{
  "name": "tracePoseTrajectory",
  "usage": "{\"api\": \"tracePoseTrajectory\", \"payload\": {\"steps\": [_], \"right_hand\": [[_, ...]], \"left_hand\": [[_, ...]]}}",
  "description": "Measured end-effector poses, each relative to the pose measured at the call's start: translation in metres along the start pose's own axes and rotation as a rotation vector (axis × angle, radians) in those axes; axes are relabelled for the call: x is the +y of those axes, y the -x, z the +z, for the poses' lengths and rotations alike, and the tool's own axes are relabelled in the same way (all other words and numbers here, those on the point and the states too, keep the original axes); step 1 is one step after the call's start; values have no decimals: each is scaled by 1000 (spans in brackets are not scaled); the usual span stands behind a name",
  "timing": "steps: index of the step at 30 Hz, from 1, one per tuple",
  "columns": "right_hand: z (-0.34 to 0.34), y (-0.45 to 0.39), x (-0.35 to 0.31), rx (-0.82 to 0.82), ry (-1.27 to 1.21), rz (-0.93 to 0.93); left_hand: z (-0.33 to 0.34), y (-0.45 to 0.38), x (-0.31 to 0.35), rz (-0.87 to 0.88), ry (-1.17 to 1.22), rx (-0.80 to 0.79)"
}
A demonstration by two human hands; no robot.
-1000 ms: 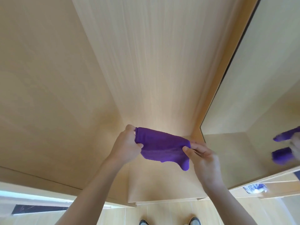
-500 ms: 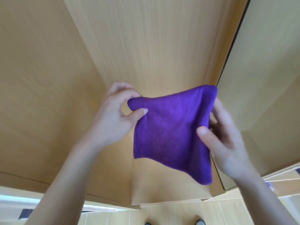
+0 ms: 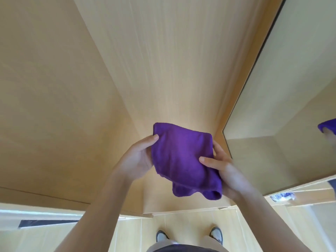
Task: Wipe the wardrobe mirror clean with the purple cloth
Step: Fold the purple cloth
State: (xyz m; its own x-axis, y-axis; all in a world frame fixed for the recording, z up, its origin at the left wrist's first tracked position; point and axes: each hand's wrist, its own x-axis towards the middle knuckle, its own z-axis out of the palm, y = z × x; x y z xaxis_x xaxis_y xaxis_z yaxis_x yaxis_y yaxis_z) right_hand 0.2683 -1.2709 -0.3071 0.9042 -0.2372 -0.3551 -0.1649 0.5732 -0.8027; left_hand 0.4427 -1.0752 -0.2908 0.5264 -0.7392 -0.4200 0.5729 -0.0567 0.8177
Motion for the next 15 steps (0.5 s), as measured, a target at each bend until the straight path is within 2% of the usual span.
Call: {"api": "tracePoseTrajectory", "payload": {"steps": [4, 9, 12, 15], "right_hand": [[-18, -12, 33, 165, 32, 69], [-69, -8, 125, 450, 196, 429], [-94, 2, 172, 462, 361, 580], [-112, -7, 207, 409, 516, 648]], "left_hand": [[-6, -16, -69, -167, 198, 5], [-13, -6, -170, -470, 51, 196], [-25, -2, -214, -587, -20, 260], [-31, -11, -238, -643, -16, 317]]}}
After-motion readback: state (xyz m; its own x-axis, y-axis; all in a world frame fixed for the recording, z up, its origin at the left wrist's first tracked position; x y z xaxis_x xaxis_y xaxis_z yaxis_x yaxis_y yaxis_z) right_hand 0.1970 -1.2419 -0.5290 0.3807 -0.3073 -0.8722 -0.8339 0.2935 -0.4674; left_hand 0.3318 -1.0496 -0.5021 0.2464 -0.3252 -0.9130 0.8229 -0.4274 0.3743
